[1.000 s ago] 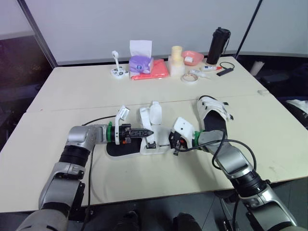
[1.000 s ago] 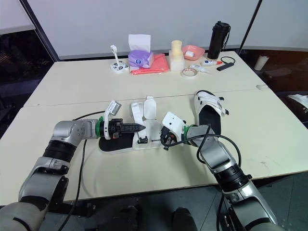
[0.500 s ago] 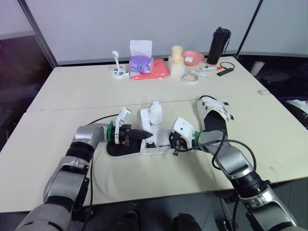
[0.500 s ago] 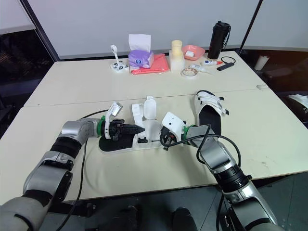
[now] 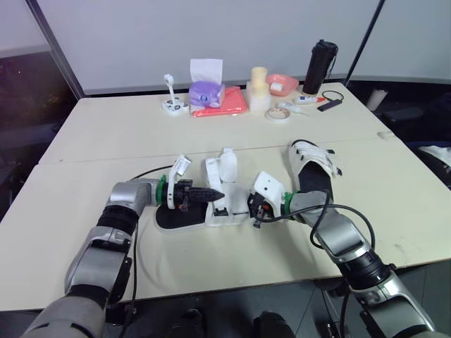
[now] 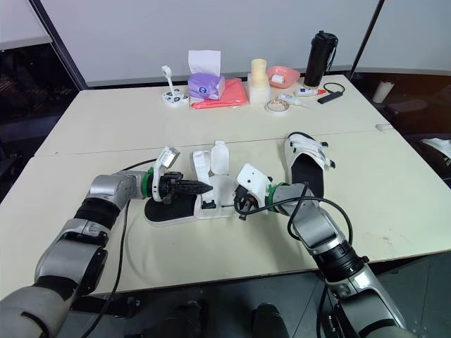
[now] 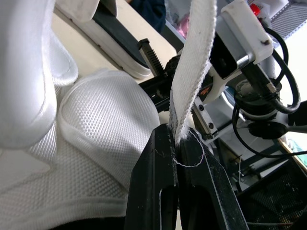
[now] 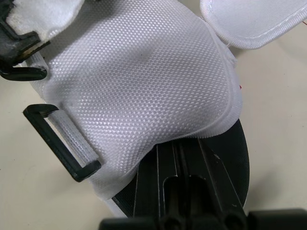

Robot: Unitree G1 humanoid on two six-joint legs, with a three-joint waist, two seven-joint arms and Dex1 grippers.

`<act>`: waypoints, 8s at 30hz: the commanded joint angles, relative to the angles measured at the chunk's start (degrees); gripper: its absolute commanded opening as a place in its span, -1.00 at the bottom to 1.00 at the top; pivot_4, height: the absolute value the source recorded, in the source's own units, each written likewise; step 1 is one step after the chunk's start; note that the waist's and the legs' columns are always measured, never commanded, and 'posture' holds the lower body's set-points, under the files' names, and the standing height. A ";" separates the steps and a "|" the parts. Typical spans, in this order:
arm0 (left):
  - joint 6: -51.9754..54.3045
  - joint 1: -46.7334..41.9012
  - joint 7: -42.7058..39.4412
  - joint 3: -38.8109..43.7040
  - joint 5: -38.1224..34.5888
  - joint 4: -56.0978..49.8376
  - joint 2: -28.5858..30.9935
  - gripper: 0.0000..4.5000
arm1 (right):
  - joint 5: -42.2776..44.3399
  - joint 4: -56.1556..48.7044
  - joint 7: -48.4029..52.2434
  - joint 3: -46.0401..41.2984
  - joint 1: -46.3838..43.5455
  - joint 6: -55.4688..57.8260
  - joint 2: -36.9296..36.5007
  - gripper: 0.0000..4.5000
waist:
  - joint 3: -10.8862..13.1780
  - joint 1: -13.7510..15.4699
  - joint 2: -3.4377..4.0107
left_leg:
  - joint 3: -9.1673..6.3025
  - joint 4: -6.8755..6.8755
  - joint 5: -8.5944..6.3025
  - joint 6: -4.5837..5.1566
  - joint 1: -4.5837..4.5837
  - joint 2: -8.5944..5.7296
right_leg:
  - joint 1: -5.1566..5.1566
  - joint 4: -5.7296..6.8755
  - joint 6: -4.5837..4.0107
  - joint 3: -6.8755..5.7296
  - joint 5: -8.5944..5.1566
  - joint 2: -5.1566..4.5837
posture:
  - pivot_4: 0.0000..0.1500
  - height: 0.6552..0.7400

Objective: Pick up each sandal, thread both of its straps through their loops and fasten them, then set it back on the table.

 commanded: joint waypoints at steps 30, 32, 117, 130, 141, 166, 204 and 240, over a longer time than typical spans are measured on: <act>-2.99 -1.72 -4.10 -1.33 3.65 -2.34 1.24 -0.98 | 0.35 -0.84 0.63 1.71 0.78 0.59 0.66 -1.00 | 0.00 -0.02 0.00 | 0.01 0.01 0.00 0.00 0.00 0.00 | 0.00 0.02 0.00 0.00 0.00 0.01 | 1.00 1.00; -3.51 -1.89 -3.24 -0.84 3.61 -2.13 0.49 -0.98 | 0.35 -1.01 0.64 1.71 0.91 0.63 0.60 -1.00 | 0.00 0.02 0.00 | 0.00 0.02 0.00 0.00 0.00 0.00 | 0.01 0.02 0.00 0.00 0.00 0.01 | 1.00 1.00; -4.44 -2.08 -7.66 -2.45 5.69 -0.04 1.02 -0.98 | 0.21 -2.42 0.06 2.00 2.06 1.72 1.46 -1.00 | 0.00 -0.09 0.00 | 0.16 0.03 0.00 0.00 0.00 0.01 | 0.00 0.07 0.01 -0.03 -0.01 0.02 | 1.00 1.00; -11.59 3.68 -7.66 -7.34 6.46 -7.59 2.49 -0.98 | 0.17 -2.68 0.00 1.95 2.29 1.82 1.41 -1.00 | 0.00 -0.09 0.00 | 0.15 0.02 0.00 0.01 0.01 0.02 | 0.00 0.07 0.01 -0.01 0.00 0.02 | 1.00 1.00; -16.51 7.00 -6.35 -7.85 10.38 -10.84 3.68 -0.38 | 0.12 -2.12 0.00 2.01 1.96 1.57 1.67 -1.00 | -0.02 -0.07 0.02 | 0.14 0.02 0.00 0.01 0.02 0.03 | 0.01 0.07 0.01 0.00 0.00 0.02 | 1.00 1.00; -4.02 28.66 4.63 -2.10 0.01 -43.72 14.36 0.84 | 0.01 -0.57 0.39 2.22 1.28 0.47 2.26 -1.00 | -0.02 0.01 0.04 | -0.02 -0.02 0.00 0.01 0.04 0.10 | -0.02 0.06 -0.03 0.05 0.00 0.03 | 1.00 1.00; -4.33 32.38 9.35 -6.74 -0.56 -42.95 7.65 -0.98 | 0.11 -2.00 0.40 2.26 2.04 1.29 1.35 -1.00 | -0.09 1.03 0.12 | -0.05 -0.09 -0.01 -0.01 0.19 0.11 | 0.13 -0.05 -0.12 0.01 0.02 0.04 | 1.00 1.00; 3.98 22.04 6.68 0.13 -17.83 -55.32 12.01 -0.98 | -0.13 -0.77 0.20 2.30 1.34 0.31 1.96 -1.00 | -0.07 0.05 0.12 | 0.02 -0.53 0.03 -0.04 0.14 0.20 | -0.11 -0.14 -0.25 0.02 -0.06 0.08 | 1.00 1.00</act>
